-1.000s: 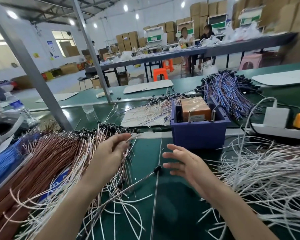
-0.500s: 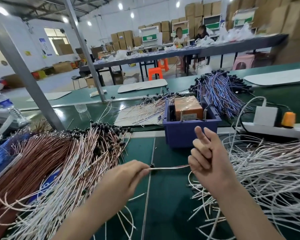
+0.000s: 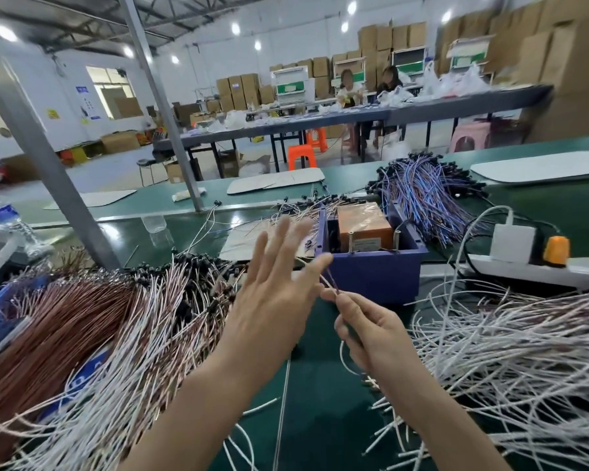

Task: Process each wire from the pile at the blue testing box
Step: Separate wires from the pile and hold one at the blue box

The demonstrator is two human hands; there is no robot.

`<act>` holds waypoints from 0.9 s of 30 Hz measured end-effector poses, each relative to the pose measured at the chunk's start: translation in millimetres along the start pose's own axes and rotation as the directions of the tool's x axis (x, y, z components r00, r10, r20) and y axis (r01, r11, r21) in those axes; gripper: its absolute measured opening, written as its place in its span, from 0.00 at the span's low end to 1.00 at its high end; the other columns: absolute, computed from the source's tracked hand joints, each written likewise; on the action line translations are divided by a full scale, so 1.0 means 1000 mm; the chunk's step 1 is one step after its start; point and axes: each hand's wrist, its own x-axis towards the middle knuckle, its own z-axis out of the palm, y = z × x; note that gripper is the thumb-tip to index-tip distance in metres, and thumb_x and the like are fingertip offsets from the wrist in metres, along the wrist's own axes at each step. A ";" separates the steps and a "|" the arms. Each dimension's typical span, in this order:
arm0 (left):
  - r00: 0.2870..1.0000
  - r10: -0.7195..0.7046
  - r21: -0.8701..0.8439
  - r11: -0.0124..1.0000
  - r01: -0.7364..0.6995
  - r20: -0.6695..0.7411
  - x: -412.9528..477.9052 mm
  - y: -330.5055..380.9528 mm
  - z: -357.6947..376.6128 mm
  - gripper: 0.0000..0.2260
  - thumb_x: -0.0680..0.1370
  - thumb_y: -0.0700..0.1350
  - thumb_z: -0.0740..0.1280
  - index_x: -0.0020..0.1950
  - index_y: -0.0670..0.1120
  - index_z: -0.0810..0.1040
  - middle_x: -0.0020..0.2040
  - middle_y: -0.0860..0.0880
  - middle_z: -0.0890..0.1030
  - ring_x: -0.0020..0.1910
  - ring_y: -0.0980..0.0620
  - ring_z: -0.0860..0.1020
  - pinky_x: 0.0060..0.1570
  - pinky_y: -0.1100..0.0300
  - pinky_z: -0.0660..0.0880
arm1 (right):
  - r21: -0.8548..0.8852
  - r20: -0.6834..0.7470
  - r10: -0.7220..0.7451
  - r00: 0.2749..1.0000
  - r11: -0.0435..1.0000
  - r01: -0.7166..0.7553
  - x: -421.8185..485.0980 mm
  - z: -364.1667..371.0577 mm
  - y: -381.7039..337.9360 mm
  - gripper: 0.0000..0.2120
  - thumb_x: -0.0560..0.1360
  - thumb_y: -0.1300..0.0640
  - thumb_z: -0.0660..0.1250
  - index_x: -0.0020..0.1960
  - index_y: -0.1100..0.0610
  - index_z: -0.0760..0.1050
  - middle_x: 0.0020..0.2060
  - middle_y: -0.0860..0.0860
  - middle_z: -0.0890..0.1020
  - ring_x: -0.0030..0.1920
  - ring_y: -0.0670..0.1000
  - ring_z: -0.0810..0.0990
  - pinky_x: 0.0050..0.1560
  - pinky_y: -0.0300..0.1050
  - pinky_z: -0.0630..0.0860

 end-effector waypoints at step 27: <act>0.726 -0.627 -0.819 0.237 0.522 0.281 -0.008 0.059 0.095 0.09 0.85 0.44 0.56 0.56 0.58 0.71 0.40 0.52 0.83 0.32 0.53 0.81 0.38 0.62 0.77 | -0.241 -0.613 -0.328 0.719 0.944 0.226 0.024 -0.036 0.010 0.06 0.82 0.48 0.63 0.52 0.49 0.73 0.32 0.45 0.83 0.32 0.41 0.80 0.34 0.30 0.74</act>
